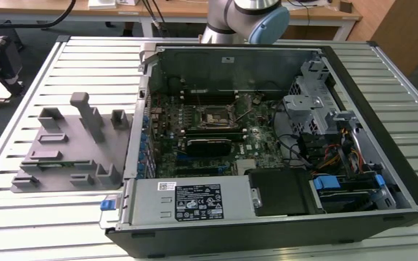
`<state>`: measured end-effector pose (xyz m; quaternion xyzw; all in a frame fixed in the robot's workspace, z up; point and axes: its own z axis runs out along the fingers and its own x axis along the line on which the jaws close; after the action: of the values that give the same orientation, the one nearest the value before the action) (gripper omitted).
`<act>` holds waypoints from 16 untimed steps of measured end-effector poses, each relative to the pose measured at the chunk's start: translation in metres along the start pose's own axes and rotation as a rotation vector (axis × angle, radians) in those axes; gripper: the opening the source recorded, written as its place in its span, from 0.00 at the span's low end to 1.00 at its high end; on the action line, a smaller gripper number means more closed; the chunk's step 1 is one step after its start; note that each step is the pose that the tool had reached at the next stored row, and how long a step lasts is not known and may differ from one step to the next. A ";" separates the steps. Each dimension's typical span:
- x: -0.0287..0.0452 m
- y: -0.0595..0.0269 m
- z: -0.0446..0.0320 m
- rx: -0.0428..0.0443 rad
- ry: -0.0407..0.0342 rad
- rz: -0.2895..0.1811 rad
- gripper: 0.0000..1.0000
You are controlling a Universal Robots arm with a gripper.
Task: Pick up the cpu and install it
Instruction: 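Pick up the cpu and move it towards the insertion slot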
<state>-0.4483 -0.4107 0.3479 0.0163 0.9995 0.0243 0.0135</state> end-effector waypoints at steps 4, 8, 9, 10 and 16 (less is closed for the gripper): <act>0.0001 0.0002 -0.0031 -0.0001 -0.0009 0.000 0.54; 0.0002 0.0005 -0.0074 0.0000 -0.0013 0.000 0.54; 0.0002 0.0006 -0.0087 0.0000 -0.0015 0.000 0.54; 0.0002 0.0007 -0.0102 0.0000 -0.0017 0.000 0.54; 0.0001 0.0013 -0.0202 -0.0001 -0.0027 0.000 0.54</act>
<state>-0.4489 -0.4103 0.3681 0.0163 0.9995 0.0244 0.0149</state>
